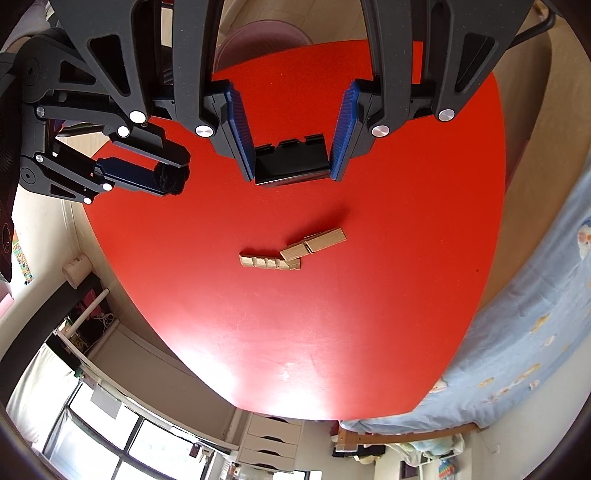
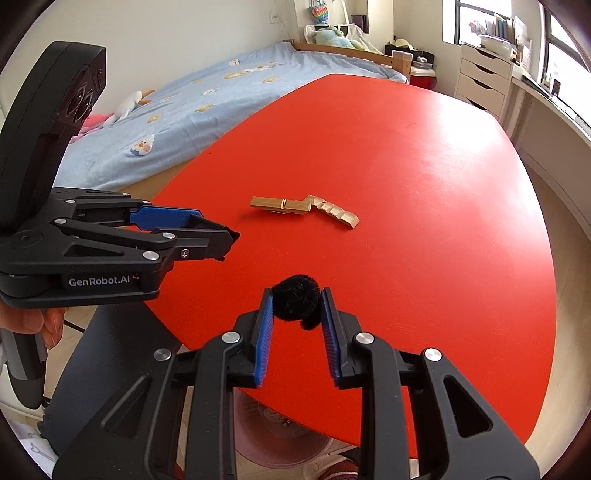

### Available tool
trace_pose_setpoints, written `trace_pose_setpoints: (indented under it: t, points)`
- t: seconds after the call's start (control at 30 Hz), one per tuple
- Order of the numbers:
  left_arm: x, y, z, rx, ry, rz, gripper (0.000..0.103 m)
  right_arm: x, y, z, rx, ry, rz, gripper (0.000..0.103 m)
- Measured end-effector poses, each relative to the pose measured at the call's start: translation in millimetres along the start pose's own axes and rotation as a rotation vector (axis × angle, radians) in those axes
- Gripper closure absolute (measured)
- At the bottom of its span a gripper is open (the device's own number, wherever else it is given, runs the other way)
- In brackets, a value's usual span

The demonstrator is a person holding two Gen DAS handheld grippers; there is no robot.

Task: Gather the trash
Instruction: 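Carry the black stand and fuzzy ball over the wastebasket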

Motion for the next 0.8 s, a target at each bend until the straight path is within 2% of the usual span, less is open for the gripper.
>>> trace_pose_setpoints:
  t: [0.4,0.8]
  points:
    - [23.6,28.3,-35.1,0.057,0.041,0.126,0.062,-1.9,24.8,-48.7,0.043,0.002,0.011,0.078]
    - [39.4,68.0,-53.7,0.064,0.088,0.204,0.062,-8.8,62.1,-72.9,0.057,-0.014,0.043,0.078]
Point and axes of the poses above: each gripper's, at about its wrist camera, not at the fingertips, and z roughly the way its jaws point, x to its right, y to its underside, the point moved 5 cm from there along z, roughly the way its jaws point, and after that the axes turned 8 degrees about -x, right-handed, at the moved point
